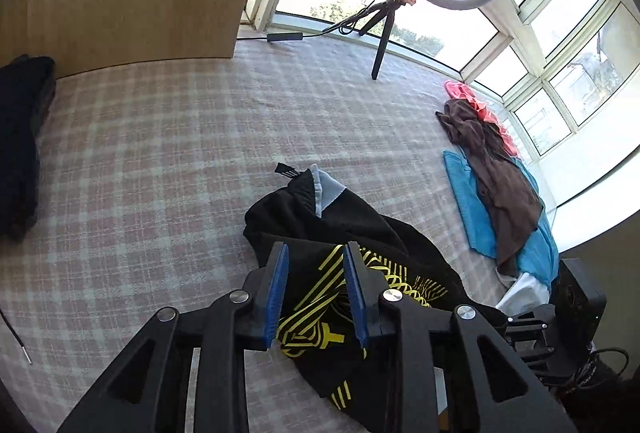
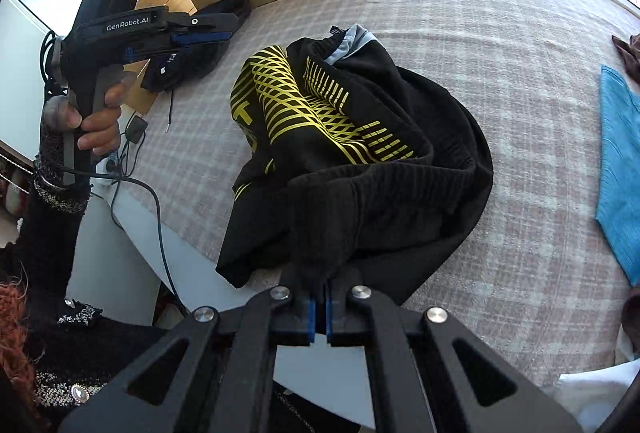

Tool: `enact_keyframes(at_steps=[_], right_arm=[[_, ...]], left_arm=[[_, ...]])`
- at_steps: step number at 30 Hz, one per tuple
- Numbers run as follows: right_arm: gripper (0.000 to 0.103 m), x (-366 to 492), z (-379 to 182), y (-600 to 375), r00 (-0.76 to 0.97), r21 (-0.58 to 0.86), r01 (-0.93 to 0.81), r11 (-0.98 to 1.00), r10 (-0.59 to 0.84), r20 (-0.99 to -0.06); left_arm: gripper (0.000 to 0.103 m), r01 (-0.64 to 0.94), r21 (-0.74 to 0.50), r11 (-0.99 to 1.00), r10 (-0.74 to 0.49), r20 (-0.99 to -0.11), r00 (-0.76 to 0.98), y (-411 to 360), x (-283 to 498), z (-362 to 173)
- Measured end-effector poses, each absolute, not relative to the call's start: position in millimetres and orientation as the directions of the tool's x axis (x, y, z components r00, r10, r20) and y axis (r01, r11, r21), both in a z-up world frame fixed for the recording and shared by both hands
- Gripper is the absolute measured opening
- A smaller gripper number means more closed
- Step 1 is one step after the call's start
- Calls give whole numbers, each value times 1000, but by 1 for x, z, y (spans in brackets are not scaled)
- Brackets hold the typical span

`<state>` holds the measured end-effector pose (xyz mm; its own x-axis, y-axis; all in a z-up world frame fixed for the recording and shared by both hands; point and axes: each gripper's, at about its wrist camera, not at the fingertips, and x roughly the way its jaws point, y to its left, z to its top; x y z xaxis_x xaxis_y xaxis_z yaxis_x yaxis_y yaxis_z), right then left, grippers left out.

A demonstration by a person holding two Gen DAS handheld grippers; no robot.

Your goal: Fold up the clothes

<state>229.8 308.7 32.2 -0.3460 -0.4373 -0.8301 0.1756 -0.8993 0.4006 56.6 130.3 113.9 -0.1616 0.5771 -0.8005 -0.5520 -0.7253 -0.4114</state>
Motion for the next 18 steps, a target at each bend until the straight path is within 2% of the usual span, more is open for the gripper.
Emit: enact_keyframes(at_steps=[1,7,13,18], right_arm=[[2,231,33,312,-355,390,171,-905,-426,-832],[2,236,31,325,-395,347,180,-921,-390,-831],[2,239,25,331,-397,358,212,-909,-415,-819],[3,237,24,336,-397,359,227,-905,-423,-815]], left_arm=[[43,-543,-406,-734,558,-817,-144,143,57,108],[43,-456,-338,-823,389,-921,-19,190,55,61],[44,-335,-291,-896,307,-952,6,192,43,42],[47,-339,-281,-898,299,-954,-2,205,40,45]])
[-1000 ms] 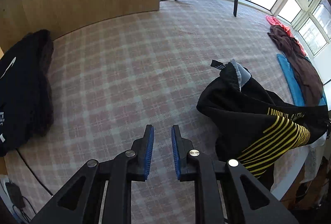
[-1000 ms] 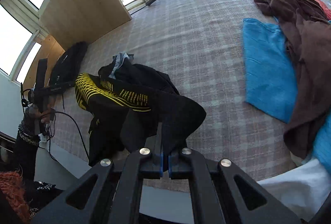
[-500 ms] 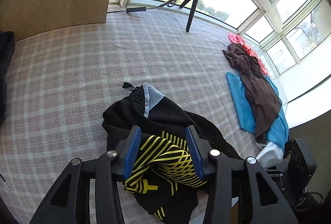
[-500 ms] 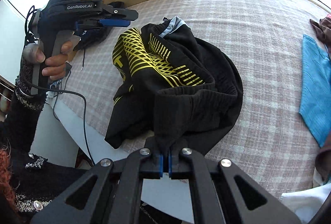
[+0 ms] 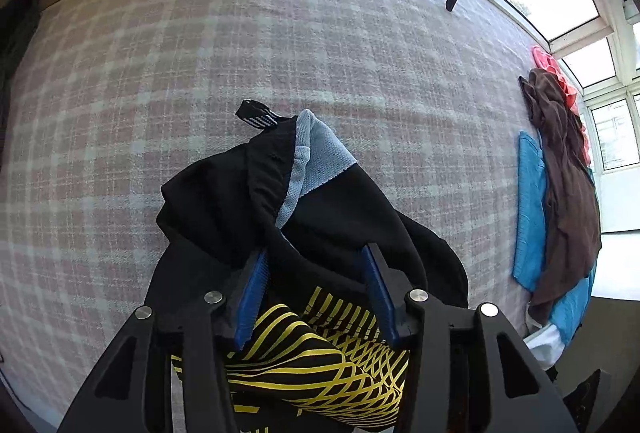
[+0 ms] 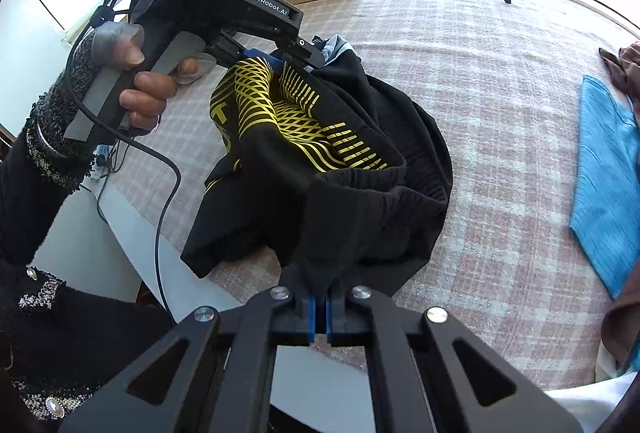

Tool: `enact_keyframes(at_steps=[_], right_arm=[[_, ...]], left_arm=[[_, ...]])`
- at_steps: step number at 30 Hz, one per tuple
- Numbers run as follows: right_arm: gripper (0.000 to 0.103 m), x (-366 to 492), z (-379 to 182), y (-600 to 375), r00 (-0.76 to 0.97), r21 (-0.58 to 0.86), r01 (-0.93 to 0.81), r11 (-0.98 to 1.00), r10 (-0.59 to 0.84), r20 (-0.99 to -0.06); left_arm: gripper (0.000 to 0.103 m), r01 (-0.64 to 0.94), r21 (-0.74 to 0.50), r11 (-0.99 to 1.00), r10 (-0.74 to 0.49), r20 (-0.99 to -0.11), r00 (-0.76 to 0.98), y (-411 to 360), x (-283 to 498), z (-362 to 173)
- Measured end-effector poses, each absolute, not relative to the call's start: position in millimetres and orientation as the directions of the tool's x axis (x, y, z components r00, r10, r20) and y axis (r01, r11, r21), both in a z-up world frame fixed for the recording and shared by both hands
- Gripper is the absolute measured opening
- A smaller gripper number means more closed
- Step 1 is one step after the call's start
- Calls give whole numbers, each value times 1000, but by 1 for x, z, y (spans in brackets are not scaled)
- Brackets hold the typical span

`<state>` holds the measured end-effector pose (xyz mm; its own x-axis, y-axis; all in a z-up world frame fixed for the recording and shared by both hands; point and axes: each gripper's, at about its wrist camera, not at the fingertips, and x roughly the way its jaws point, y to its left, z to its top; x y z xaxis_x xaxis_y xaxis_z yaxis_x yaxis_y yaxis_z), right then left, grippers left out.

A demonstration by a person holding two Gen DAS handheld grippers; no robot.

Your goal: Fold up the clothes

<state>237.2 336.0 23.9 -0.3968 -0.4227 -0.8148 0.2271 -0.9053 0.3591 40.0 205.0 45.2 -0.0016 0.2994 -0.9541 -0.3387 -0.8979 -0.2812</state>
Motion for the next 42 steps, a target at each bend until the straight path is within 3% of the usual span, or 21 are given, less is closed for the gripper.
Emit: enact_keyframes(at_steps=[2,4,10,13,18,22,28,33,36,42], right_arm=[[3,236,25,339,-398,358,234,-904,-425,-813],[4,235,27,341,-389,357,245,-901,-429,-815],[16,232,49,369,-329,467,274,-841,-538,-776],[40,224,70,392,-345,579,313,-753,-658,-669],[40,175,90,387,-345,596,388,-703,-710,-614],[40,129,88,327,-323,459,481,-747,-637,-700],[40,83,30,254,-202,292,546,-786,-462,-864],[40,112,27,261,-194,341,544,-767,-510,-838],[40,116,13,278,-198,387,449,-805,-512,-836],[40,117,-18,282,-190,363,346,-865,-444,-876]], left_arm=[[38,-338,-285,-897,299,-954,13,205,40,39],[7,-337,-313,-888,325,-945,21,198,43,37],[5,-380,-392,-838,433,-901,-26,131,70,84],[5,-388,-392,-834,452,-889,-72,67,83,113],[5,-285,-249,-926,301,-941,-157,-40,95,103],[4,-180,-221,-958,251,-954,-165,-85,99,72],[5,-146,-251,-957,275,-944,-181,-97,105,55],[5,-160,-253,-954,283,-937,-206,-99,105,62],[5,-189,-248,-950,285,-935,-209,-94,99,64],[5,-240,-238,-941,289,-936,-203,-76,80,63]])
